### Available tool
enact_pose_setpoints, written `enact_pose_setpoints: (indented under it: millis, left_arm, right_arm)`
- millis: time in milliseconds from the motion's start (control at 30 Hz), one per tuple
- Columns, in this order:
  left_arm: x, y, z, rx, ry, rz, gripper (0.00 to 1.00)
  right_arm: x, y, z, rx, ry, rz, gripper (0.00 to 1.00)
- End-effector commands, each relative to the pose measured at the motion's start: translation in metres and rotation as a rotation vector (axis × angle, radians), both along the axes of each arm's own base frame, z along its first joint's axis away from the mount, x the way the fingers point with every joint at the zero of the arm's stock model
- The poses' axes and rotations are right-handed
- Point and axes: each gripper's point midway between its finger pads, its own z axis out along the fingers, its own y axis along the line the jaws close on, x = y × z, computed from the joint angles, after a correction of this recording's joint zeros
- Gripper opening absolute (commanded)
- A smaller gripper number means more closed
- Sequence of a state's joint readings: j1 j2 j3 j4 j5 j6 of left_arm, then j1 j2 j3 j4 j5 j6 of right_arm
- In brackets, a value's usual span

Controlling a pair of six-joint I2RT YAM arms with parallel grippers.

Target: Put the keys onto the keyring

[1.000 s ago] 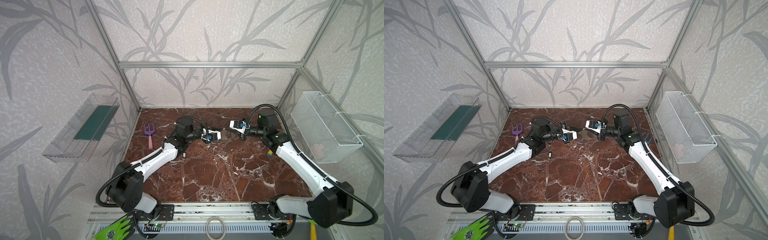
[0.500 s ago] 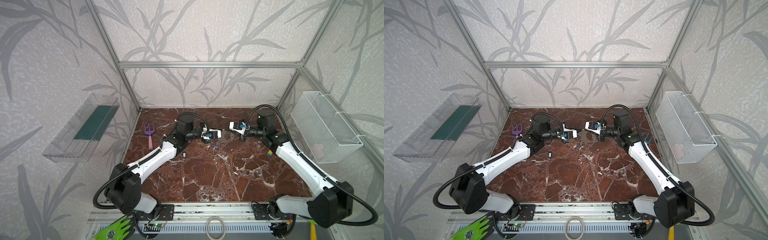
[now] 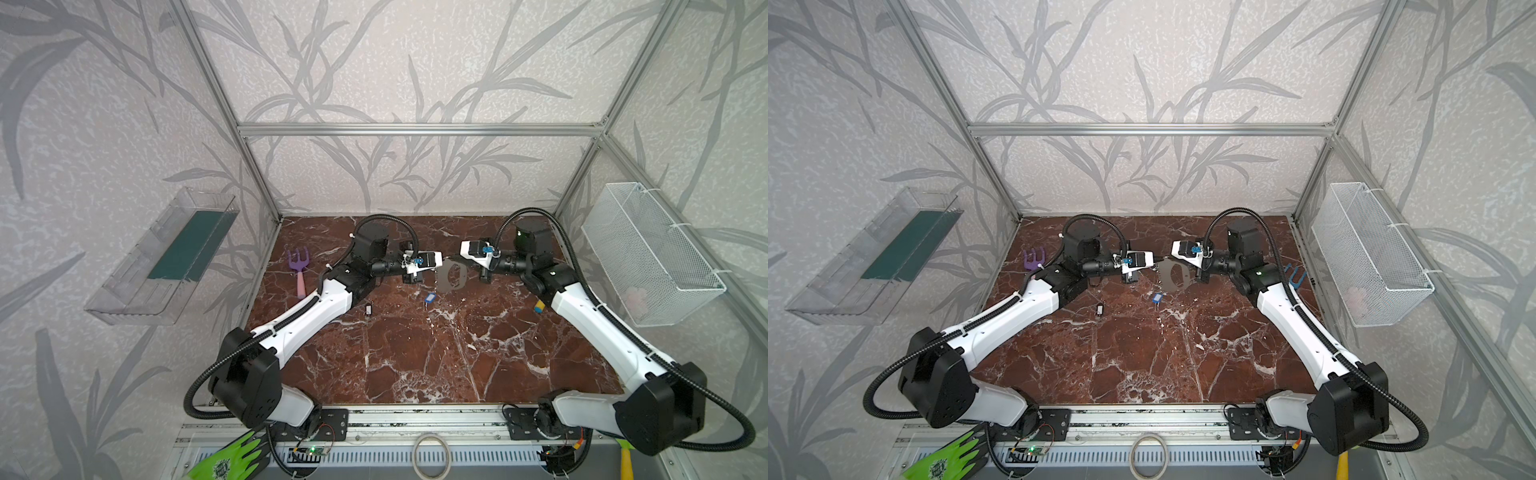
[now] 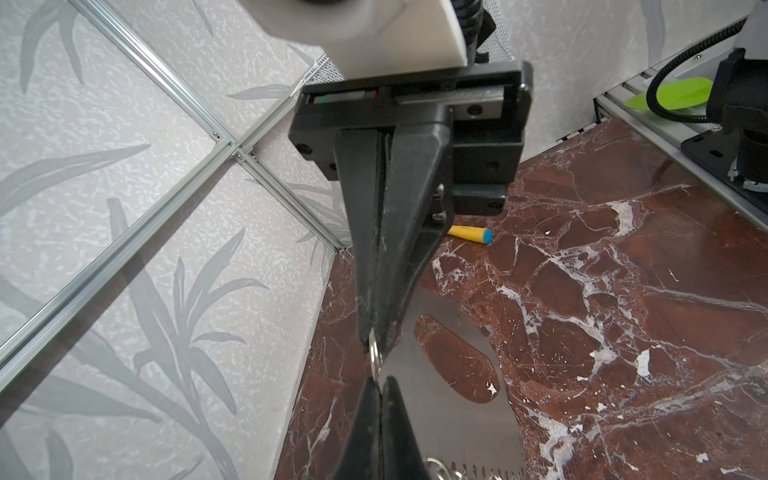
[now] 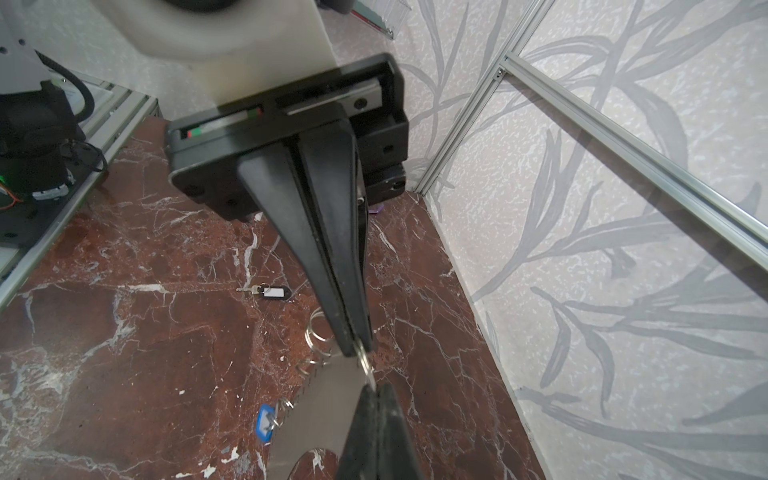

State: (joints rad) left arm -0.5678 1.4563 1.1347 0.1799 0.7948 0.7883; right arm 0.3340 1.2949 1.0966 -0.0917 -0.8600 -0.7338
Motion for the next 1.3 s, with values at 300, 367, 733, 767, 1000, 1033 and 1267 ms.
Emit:
enact_pose_setpoints:
  millis: [300,367,733,767,1000,1033,1267]
  left_arm:
    - [0.003,0.009,0.03,-0.18,0.003,0.03,0.2]
    - [0.004,0.01,0.028,-0.179,0.011,0.034,0.2]
    - [0.005,0.009,0.037,-0.221,0.021,0.007,0.15]
    - [0.004,0.009,0.038,-0.222,0.022,0.004,0.14]
    - [0.003,0.006,0.041,-0.229,0.032,-0.018,0.0]
    - [0.004,0.006,0.041,-0.227,0.034,-0.017,0.0]
    - [0.008,0.008,0.036,-0.107,0.098,0.023,0.0]
  right_arm:
    - [-0.004,0.006,0.024,0.201,0.057,0.07,0.0]
    - [-0.003,0.006,0.026,0.213,0.05,0.071,0.0]
    - [-0.005,0.008,0.024,0.235,0.062,0.093,0.0]
    - [-0.004,0.009,0.024,0.236,0.063,0.093,0.0]
    - [-0.004,0.009,0.024,0.245,0.06,0.098,0.0]
    - [-0.004,0.009,0.023,0.246,0.063,0.094,0.0]
    - [0.007,-0.003,0.016,0.17,-0.011,-0.029,0.3]
